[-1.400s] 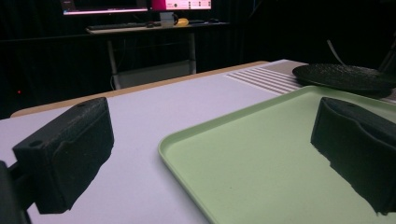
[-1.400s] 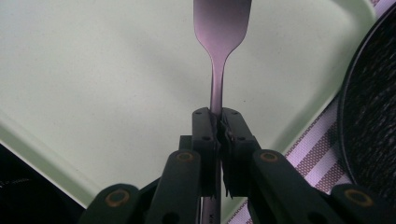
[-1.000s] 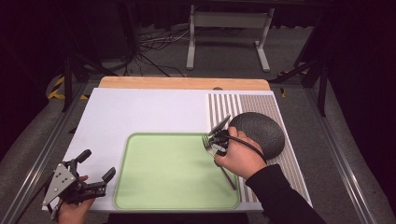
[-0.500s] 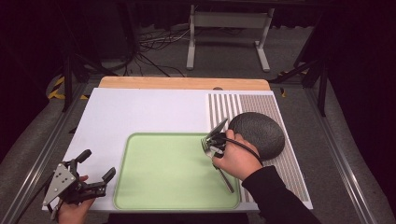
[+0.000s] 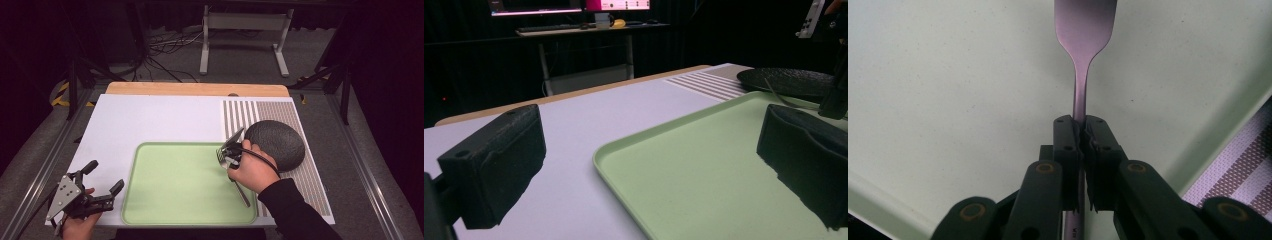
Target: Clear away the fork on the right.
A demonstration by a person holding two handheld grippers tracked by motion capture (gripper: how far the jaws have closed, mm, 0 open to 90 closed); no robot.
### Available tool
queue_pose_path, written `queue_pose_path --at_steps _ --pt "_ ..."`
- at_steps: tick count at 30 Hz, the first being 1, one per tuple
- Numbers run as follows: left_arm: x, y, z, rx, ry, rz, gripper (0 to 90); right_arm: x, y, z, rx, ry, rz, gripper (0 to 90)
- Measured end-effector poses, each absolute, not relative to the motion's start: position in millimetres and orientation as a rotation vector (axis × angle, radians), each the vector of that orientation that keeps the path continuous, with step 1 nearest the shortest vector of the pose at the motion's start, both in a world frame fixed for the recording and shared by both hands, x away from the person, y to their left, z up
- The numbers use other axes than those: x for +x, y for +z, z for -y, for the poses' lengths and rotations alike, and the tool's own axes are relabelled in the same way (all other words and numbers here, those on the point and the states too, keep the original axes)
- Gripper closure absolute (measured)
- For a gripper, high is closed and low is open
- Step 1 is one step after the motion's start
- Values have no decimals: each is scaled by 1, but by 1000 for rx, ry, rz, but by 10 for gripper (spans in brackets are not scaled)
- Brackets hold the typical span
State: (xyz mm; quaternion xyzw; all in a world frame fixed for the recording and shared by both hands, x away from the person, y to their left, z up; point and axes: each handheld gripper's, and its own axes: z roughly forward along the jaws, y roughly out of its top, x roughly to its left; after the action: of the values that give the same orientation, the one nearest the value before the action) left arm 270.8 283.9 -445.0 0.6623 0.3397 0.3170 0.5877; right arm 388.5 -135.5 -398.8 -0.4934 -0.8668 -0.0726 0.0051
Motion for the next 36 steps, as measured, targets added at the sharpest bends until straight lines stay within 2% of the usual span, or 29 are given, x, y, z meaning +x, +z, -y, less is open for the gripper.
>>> queue_pose_path --at_steps 29,33,36 --pt "271 -445 -284 1537 737 -792 0 390 -400 138 -1542 -238 2696 810" --pt "271 -445 -285 1541 735 -793 0 390 -397 139 -1516 -281 2718 752" --pt "271 -445 -284 1537 737 -792 0 389 -396 139 -1482 -378 2747 613"
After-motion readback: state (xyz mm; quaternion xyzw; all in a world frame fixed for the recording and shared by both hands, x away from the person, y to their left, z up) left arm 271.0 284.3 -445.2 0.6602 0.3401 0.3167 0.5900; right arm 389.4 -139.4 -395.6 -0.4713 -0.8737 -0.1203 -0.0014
